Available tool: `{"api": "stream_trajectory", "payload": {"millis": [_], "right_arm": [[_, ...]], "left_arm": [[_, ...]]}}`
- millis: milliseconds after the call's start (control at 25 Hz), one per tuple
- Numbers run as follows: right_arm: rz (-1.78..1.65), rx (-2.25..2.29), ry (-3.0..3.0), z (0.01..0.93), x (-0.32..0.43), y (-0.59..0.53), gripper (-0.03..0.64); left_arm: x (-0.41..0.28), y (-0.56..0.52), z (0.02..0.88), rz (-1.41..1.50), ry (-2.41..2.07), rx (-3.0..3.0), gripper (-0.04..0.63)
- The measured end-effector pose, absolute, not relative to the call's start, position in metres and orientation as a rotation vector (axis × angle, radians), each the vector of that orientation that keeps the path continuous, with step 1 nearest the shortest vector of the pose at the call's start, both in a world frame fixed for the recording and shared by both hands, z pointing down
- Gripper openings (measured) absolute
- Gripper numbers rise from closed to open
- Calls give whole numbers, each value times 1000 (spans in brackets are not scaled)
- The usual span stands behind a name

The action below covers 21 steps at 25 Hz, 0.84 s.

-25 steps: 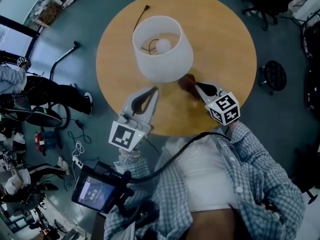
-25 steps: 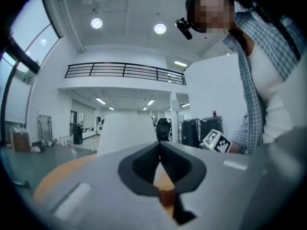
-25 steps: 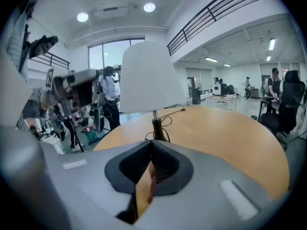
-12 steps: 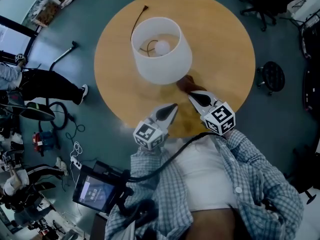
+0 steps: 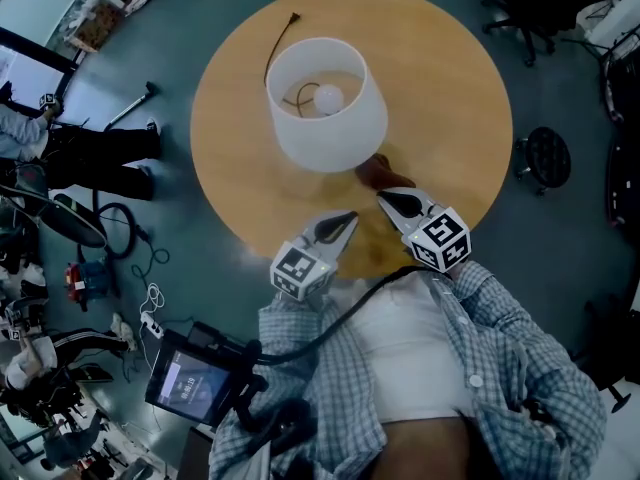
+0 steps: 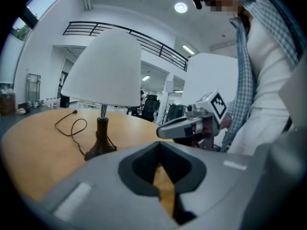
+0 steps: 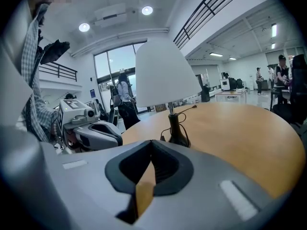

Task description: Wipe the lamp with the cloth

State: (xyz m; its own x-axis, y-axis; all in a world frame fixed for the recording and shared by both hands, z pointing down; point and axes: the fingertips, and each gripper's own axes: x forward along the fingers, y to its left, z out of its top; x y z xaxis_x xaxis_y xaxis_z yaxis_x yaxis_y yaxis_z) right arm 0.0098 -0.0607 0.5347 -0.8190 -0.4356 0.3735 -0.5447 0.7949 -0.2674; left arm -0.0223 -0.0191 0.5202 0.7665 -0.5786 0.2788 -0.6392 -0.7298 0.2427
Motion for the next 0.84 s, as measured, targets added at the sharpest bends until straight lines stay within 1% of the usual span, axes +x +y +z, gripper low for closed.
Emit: {"api": "stream_trajectory", "payload": {"millis": [360,840], "right_arm": [[531,770,-2656,541,11,-66,3],[531,772,-2641,542,2,-67,3]], "left_arm": [[-29,-25,515,149,-962,2572,5],[-41,-29,513,143,-978,2572,5]]}}
